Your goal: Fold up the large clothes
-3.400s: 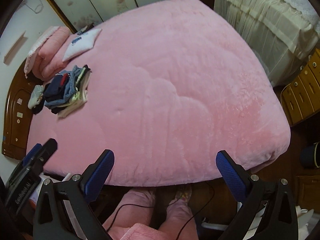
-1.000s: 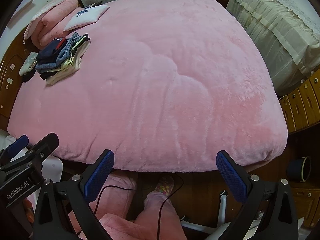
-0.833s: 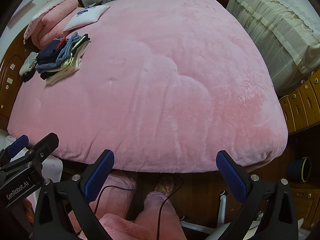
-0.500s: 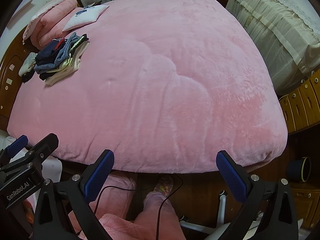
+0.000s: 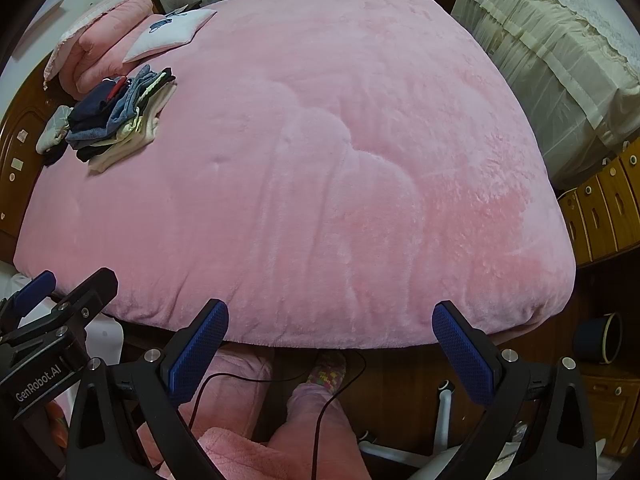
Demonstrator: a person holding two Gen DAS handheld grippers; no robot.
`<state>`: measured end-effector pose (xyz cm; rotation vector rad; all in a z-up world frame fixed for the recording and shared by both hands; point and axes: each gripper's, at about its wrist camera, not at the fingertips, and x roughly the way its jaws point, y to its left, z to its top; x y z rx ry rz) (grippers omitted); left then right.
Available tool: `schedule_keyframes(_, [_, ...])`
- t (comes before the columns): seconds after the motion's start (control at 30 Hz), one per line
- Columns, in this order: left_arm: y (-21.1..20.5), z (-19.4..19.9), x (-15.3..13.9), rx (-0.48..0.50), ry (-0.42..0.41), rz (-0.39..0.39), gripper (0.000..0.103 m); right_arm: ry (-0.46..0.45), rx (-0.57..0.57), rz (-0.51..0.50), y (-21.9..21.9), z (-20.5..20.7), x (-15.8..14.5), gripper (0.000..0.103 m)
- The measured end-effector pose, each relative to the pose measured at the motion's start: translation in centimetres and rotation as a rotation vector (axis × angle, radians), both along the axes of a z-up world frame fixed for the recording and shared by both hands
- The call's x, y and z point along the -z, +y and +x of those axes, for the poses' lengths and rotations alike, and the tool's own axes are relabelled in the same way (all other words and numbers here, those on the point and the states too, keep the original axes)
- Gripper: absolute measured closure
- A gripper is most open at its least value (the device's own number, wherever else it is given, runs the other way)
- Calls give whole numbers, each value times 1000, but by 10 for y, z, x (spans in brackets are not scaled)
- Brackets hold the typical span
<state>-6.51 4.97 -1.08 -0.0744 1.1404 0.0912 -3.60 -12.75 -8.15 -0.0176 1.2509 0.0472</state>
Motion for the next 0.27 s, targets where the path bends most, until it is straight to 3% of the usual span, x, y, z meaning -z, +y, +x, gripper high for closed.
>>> schedule_keyframes(0.27, [6, 6, 2, 17, 3, 8, 1, 1, 1, -1, -1, 3, 1, 0])
